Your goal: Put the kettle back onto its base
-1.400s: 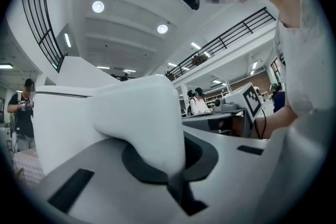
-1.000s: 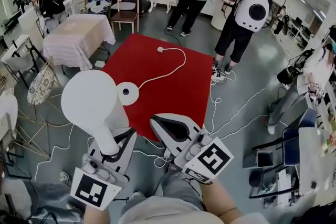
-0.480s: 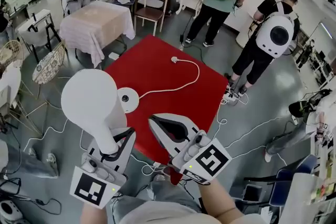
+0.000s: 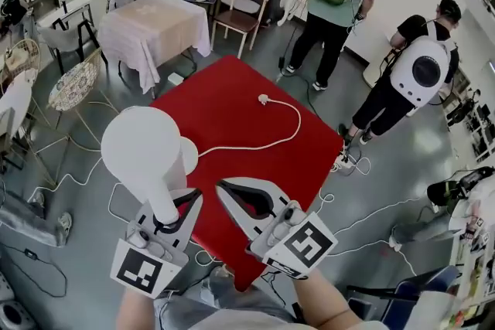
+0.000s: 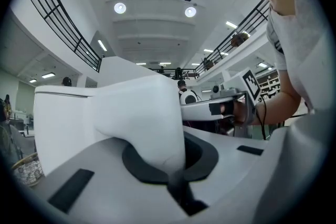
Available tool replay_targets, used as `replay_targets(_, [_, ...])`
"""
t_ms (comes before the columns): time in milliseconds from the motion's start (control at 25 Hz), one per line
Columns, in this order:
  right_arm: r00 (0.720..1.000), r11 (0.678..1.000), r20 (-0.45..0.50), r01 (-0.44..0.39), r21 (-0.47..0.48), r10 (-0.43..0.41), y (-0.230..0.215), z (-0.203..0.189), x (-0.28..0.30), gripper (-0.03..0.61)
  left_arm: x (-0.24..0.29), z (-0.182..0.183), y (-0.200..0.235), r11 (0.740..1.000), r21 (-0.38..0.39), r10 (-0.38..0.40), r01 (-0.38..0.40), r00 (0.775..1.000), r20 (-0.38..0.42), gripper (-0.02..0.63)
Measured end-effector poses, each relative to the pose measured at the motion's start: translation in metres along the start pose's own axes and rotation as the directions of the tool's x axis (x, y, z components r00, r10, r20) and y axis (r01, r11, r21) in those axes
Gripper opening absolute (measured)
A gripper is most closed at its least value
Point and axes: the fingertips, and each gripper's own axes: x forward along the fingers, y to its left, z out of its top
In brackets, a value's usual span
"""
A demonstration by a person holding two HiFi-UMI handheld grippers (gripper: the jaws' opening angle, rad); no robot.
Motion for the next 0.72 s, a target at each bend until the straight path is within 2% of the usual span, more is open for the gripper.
replay_targets(360, [1.000,1.000,-0.019,-0.014,0.027,0.015,-0.035,-0.042,0.019,0.006,0.048,-0.054,0.024,1.000,-0.015,0.019,-0.019,1.000,-0.020,0.008])
replay_targets(600, [0.999,0.999,-0.050,0.003,0.047,0.000,-0.053,-0.061,0.015,0.007,0.077,-0.084,0.041,0.996,-0.082,0.038,-0.040,0.999,-0.030,0.008])
replay_targets(720, [0.998,0.999,-0.068,0.017,0.040,-0.015,-0.061,-0.071,0.012,0.006,0.088,-0.097,0.047,0.995,-0.092,0.040,-0.043,0.999,-0.033,0.008])
